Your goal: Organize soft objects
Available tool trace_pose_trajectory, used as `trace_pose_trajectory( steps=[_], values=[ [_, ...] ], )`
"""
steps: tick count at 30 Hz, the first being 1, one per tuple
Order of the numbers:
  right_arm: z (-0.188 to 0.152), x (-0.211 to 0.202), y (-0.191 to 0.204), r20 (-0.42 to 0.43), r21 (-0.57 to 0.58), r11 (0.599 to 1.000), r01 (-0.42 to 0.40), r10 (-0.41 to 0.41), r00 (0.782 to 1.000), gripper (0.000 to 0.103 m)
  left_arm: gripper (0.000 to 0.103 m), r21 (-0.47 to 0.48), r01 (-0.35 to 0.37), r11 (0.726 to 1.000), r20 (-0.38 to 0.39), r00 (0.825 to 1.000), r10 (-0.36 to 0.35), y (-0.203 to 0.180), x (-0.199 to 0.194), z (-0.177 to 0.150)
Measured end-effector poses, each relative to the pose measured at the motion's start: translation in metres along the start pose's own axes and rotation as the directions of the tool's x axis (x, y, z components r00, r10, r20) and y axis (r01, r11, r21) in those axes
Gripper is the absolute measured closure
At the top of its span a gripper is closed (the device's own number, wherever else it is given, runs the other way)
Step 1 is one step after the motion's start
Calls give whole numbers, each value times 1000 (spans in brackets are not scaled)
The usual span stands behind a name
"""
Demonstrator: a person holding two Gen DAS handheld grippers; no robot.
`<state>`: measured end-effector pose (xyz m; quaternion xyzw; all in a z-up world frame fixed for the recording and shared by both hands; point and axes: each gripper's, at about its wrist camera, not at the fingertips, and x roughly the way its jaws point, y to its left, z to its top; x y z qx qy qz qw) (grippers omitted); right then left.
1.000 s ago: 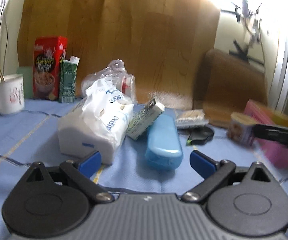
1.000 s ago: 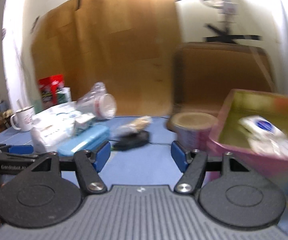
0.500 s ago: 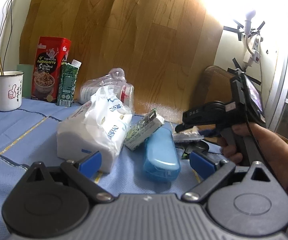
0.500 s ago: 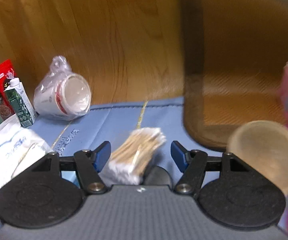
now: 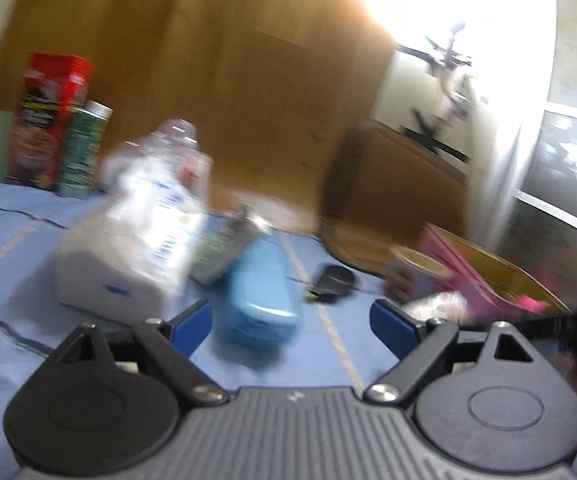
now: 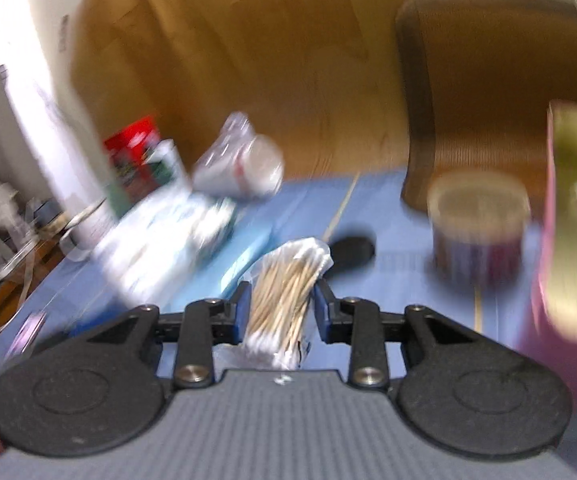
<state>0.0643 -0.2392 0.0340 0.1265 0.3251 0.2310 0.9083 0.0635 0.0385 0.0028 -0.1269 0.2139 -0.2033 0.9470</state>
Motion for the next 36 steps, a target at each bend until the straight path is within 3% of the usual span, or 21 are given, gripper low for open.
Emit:
trace_pose_trajectory(
  steps=[2,4,5,7,10,14,15,16,17,18,22,26,29,32,34,36],
  values=[
    [-24,-11,-5,-22,-3,1000,0,0,1000,65,20,-7,74,997,-47,996,-74,-11,4,-1],
    [-42,-18,-3,-14,-47,998,49,-50,999,59,23,-38,159,986,-95,982,-162,-25,9,-3],
    [-48,-22,-1,4,-76,994,77,-77,997,53,25,-41,189,981,-117,974,-192,-33,12,-5],
    [-58,-36,4,57,-143,983,118,-111,992,30,29,-28,214,976,-160,963,-216,-50,18,-7],
    [-67,-47,11,110,-263,955,138,-113,987,15,29,-18,227,974,-215,950,-226,-65,30,-9],
    [-80,-37,14,77,-352,925,141,-121,990,17,40,-34,236,971,-325,916,-234,-79,48,-20],
    [-81,-31,11,56,-340,931,134,-122,991,21,49,-33,242,970,-355,904,-237,-83,53,-24],
    [-81,-23,7,34,-318,940,125,-121,992,37,53,-21,249,968,-364,900,-240,-89,54,-28],
    [-82,-24,4,56,-304,944,131,-119,991,43,55,-3,254,967,-369,899,-237,-96,54,-28],
    [-82,-23,3,58,-298,946,129,-117,991,58,55,13,248,969,-366,903,-226,-102,54,-26],
    [-74,-41,0,174,-289,943,167,-120,977,59,55,79,297,951,-295,919,-263,-131,47,4],
    [-61,-72,-9,362,-293,913,283,-168,917,59,54,149,353,923,-241,919,-313,-174,63,34],
    [-49,-85,-30,422,-251,899,360,-233,876,59,54,214,368,905,-223,920,-322,-208,90,42],
    [-34,-89,-60,437,-162,898,409,-306,846,62,50,236,337,911,-231,930,-285,-231,120,36],
    [-27,-86,-80,435,-117,892,437,-350,830,62,32,262,256,930,-214,956,-203,-242,134,30],
    [-20,-77,-97,427,-94,870,484,-404,809,61,32,266,200,943,-201,968,-148,-247,142,27]
  ],
)
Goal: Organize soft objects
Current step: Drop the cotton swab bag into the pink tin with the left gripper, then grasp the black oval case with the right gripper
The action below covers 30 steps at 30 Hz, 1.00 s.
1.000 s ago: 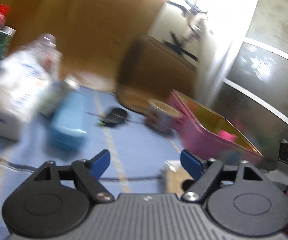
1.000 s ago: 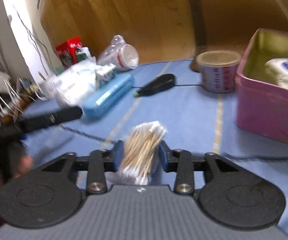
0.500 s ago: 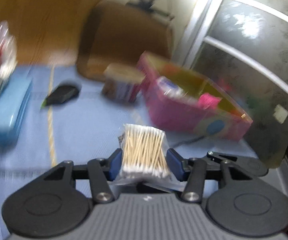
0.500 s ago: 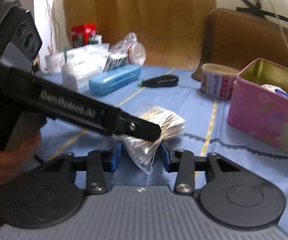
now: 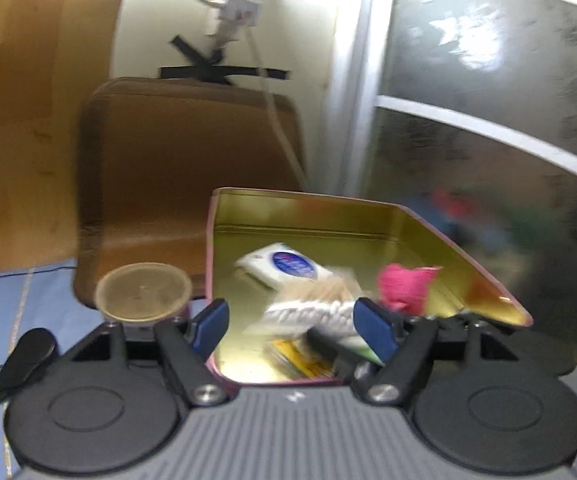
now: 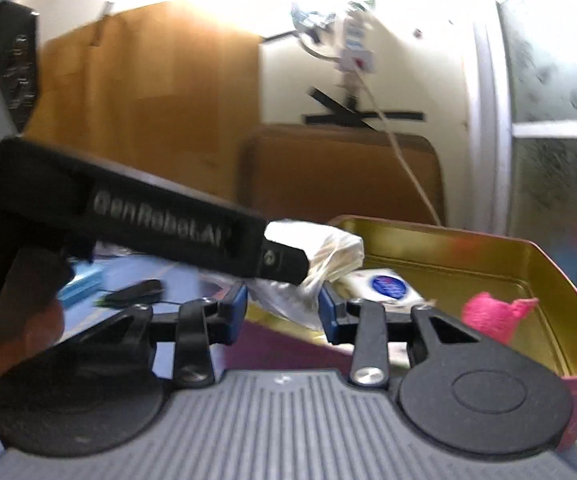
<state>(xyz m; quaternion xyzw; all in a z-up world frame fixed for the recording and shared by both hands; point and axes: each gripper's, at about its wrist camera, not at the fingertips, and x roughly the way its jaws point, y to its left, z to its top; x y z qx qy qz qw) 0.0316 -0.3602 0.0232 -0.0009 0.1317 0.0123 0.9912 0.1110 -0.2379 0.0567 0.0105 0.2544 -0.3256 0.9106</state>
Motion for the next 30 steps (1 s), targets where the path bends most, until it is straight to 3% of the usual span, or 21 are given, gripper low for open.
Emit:
trace_pose_trajectory(
  steps=[3,6,9,14,19,23,25,30],
  values=[
    [-5,23,-10,-17,8,992,126,-126,992,59,32,-14,0,1000,16,1000,1,3,-8,-4],
    [-8,15,-25,-1,110,989,103,-104,995,58,32,28,-29,999,62,998,27,4,-29,-12],
    [-10,6,-25,21,138,985,103,-107,994,58,32,27,-29,999,70,997,27,17,-49,-24],
    [-9,-12,-10,62,164,985,48,-59,996,58,32,21,-86,996,60,995,85,48,-80,-54],
    [-1,-15,32,72,81,993,-83,77,994,58,32,-40,-186,982,26,982,187,95,-110,-83],
    [4,15,75,-29,22,973,-230,230,973,58,32,-69,-308,949,37,950,311,125,-127,-101],
    [7,42,96,-93,38,964,-265,267,959,58,33,-112,-341,933,39,937,347,136,-130,-110],
    [15,121,142,-243,99,963,-251,268,932,53,30,-226,-292,929,163,929,332,150,-152,-115]
  ],
)
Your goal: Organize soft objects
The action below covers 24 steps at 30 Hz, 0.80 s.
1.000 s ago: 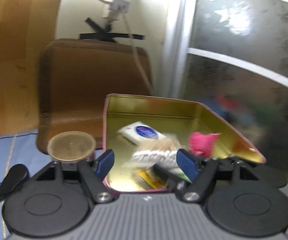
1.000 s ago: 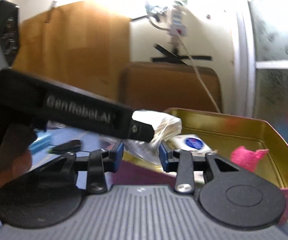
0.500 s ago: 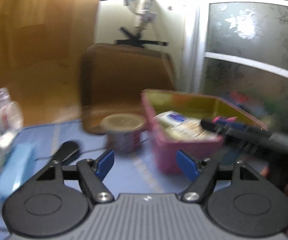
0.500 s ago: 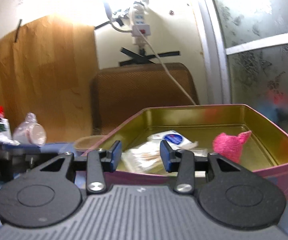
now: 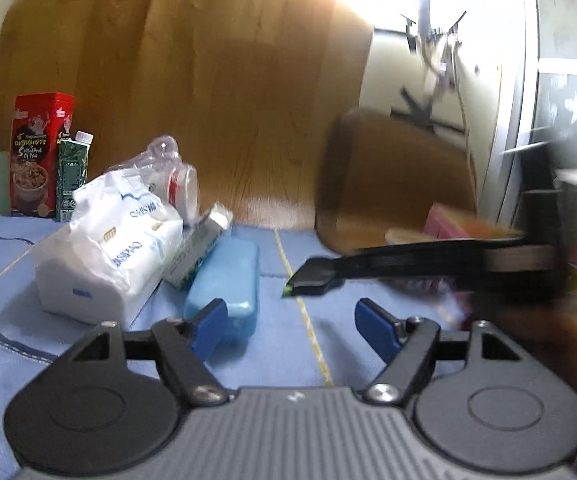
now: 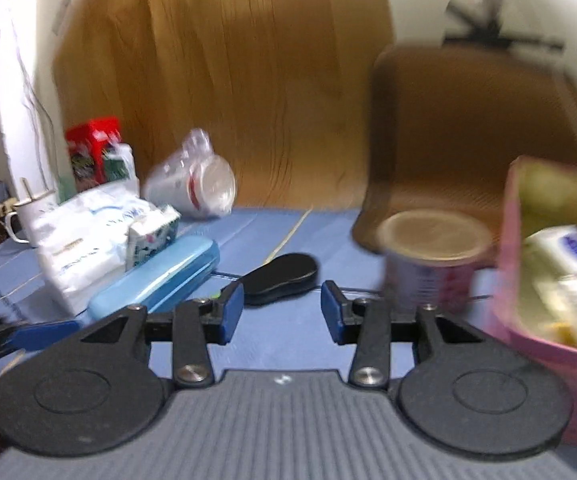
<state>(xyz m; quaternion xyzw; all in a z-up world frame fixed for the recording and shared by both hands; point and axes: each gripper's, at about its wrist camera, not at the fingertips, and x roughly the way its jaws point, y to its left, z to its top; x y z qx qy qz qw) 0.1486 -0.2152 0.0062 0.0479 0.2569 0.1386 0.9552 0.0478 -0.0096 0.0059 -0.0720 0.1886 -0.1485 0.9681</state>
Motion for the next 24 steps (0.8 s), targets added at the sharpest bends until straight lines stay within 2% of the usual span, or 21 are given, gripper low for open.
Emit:
trace_pose_trajectory(
  steps=[4,6,9,14,18,22,24],
  values=[
    [17,47,10,-62,47,997,63,-60,996,38,30,-82,16,996,-1,1000,-16,12,2,5],
    [19,59,12,-95,57,996,66,-61,994,31,30,-121,21,992,-2,1000,-22,18,1,5],
    [16,72,19,-144,4,996,94,-92,985,34,30,-141,28,990,-3,1000,-29,21,2,3],
    [3,41,20,-124,-73,996,54,-63,990,38,30,-99,31,995,-16,999,-33,15,3,1],
    [-17,-1,11,-133,-83,996,-15,4,991,38,27,-39,57,998,-80,995,-60,5,11,1],
    [-40,-49,2,-134,-125,990,-71,54,989,37,27,30,128,991,-179,976,-121,-13,21,1],
    [-53,-73,-4,-129,-137,988,-71,53,990,37,27,14,195,981,-225,956,-187,-25,23,-1]
  ],
)
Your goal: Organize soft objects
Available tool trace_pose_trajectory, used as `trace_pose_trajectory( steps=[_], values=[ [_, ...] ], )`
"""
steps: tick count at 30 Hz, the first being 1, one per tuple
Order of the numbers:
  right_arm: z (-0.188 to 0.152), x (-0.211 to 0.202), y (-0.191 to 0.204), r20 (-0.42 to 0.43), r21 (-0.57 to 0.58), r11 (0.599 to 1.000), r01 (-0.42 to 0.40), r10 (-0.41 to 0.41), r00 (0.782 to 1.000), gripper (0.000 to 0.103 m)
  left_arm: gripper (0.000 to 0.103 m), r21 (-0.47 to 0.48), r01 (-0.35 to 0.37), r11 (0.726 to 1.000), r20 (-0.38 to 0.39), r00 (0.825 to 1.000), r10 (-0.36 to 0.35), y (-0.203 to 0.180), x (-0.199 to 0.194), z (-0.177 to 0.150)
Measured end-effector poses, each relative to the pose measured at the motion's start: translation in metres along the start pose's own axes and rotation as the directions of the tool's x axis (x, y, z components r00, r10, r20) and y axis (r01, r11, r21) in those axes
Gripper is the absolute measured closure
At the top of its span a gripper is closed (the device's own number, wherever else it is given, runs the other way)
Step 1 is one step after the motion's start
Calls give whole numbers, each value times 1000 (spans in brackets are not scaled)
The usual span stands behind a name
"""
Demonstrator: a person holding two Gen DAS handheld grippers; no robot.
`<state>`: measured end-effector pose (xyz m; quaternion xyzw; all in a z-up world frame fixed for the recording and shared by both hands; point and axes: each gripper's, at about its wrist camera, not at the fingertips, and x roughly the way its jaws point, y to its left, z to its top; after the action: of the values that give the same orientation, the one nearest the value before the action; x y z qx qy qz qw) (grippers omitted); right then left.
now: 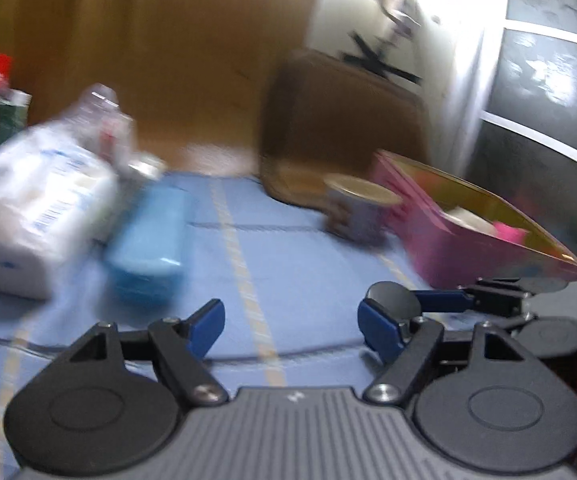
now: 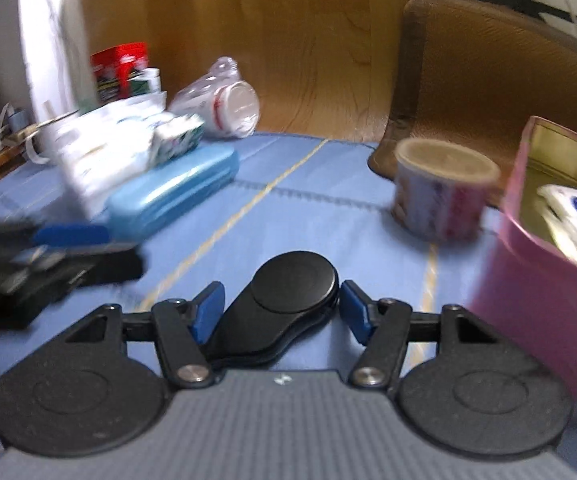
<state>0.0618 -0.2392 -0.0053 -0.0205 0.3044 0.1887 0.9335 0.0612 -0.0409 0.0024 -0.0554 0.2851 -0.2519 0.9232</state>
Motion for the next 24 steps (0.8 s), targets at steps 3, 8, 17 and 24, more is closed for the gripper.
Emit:
trace_pose_trajectory(
  steps=[3,8,17,24],
  values=[
    [-18,-25,-6,6,21,999,40,-40,999,26,27,-13,99,995,-66,993,-99,-22,9,1],
    [-38,-46,-9,29,94,994,63,-66,997,20,29,4,147,989,-192,971,-144,-56,30,6],
    [-54,-53,7,100,35,992,120,-123,987,63,54,48,176,983,-274,949,-157,-92,51,-2],
    [-53,-76,-5,225,76,982,174,-187,956,63,58,86,239,967,-180,959,-221,-114,34,24]
  ],
)
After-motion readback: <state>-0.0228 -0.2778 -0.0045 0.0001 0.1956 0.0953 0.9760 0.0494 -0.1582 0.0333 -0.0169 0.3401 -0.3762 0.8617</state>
